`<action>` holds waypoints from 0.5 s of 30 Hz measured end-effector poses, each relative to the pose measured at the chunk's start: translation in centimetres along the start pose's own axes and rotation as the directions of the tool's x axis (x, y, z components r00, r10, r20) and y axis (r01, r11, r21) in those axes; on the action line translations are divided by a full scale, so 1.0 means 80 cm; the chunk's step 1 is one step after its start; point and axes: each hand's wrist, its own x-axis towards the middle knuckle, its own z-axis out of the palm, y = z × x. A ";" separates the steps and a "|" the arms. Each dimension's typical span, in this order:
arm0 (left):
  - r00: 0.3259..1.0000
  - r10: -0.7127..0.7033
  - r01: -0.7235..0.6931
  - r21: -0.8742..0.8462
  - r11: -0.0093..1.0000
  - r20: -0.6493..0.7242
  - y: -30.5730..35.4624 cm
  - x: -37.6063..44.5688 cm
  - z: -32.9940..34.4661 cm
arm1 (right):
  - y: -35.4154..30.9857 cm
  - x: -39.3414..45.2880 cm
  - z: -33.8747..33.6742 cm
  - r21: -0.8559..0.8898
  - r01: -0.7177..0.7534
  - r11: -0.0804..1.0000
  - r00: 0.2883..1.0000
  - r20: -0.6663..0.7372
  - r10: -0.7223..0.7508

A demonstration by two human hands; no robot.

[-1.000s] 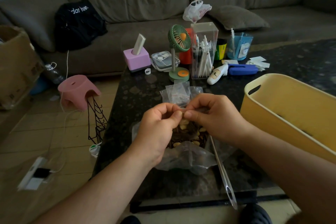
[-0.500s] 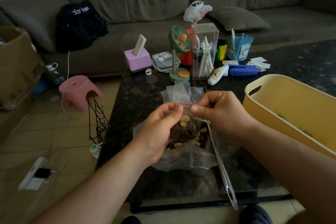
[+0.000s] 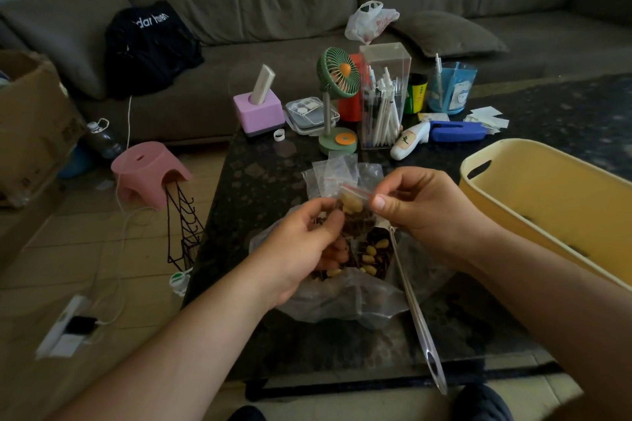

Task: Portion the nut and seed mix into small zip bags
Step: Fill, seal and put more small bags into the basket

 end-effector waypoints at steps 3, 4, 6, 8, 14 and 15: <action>0.988 -0.079 0.122 -0.348 0.930 0.136 0.014 -0.006 0.001 | 0.000 -0.002 -0.001 -0.097 0.080 0.992 0.992 0.110 -0.070; 0.988 -0.064 0.116 -0.408 0.906 0.139 0.016 -0.008 0.001 | -0.001 -0.004 -0.001 -0.083 0.091 0.992 0.986 0.144 -0.079; 0.997 -0.001 0.038 -0.458 0.888 0.080 0.016 -0.008 0.001 | -0.006 -0.007 0.001 -0.026 0.054 0.998 0.987 0.152 -0.049; 0.998 0.058 -0.056 -0.431 0.901 -0.008 0.017 -0.007 0.001 | -0.009 -0.007 0.005 0.011 -0.020 1.000 0.998 0.058 0.019; 0.967 0.235 -0.252 -0.243 0.937 -0.095 0.023 -0.012 0.004 | -0.004 -0.007 0.022 0.129 -0.356 0.925 0.933 0.109 0.344; 0.964 0.246 -0.263 -0.214 0.941 -0.103 0.023 -0.013 0.004 | -0.003 -0.008 0.025 0.106 -0.360 0.927 0.929 0.128 0.346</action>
